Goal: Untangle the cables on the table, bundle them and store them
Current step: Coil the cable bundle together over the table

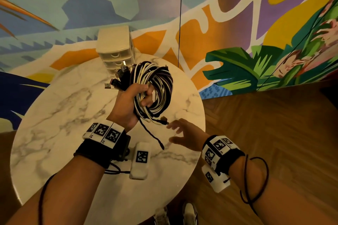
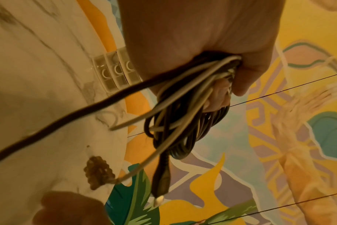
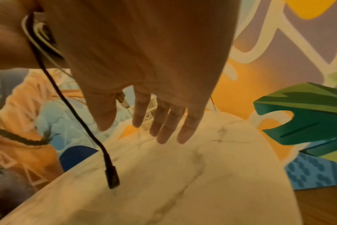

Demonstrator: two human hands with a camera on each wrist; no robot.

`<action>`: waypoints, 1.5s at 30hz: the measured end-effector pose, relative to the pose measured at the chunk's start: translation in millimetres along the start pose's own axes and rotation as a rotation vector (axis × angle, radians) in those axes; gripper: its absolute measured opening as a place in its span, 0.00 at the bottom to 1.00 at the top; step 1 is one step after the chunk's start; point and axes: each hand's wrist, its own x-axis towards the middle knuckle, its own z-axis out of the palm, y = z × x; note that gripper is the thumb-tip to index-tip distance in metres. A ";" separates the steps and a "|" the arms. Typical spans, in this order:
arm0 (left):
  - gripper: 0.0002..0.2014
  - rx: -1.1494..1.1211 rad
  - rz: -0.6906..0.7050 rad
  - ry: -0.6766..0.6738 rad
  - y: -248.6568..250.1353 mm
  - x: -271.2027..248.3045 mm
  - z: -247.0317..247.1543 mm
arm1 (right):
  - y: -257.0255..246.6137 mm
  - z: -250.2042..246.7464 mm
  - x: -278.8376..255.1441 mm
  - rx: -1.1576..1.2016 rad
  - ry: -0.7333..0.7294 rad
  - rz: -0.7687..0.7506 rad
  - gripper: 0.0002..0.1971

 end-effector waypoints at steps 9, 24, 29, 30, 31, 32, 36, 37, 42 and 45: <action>0.05 -0.030 0.033 -0.012 3.5 0.7 1.6 | -38.4 16.1 -7.8 0.143 0.212 -0.207 0.15; 0.09 -0.084 0.022 -0.029 5.6 -0.6 4.1 | -50.6 25.4 -6.3 0.326 0.215 -0.190 0.19; 0.05 -0.037 0.033 -0.018 4.5 -1.5 1.1 | -58.2 29.6 -5.0 0.257 0.199 -0.244 0.07; 0.05 -0.029 0.037 -0.013 4.4 -1.9 0.7 | -60.3 31.1 -5.7 0.284 0.185 -0.249 0.07; 0.05 -0.022 0.043 -0.009 4.5 -2.3 0.3 | -62.3 32.1 -6.4 0.319 0.160 -0.249 0.05; 0.04 -0.018 0.046 -0.007 4.8 -3.0 0.1 | -62.9 33.4 -6.7 0.344 0.120 -0.249 0.04; 0.04 -0.036 0.040 -0.009 6.3 -5.4 0.9 | -64.9 33.7 -5.2 0.419 -0.060 -0.176 0.08; 0.04 -0.045 0.034 -0.015 6.7 -6.6 1.8 | -64.8 34.2 -4.3 0.480 -0.113 -0.158 0.07; 0.03 -0.093 -0.013 -0.144 6.4 -16.6 6.8 | -66.4 31.1 3.9 0.610 -0.275 -0.086 0.11; 0.10 -0.123 -0.061 -0.303 6.9 -23.8 5.7 | -69.5 17.0 7.9 0.578 -0.353 -0.130 0.10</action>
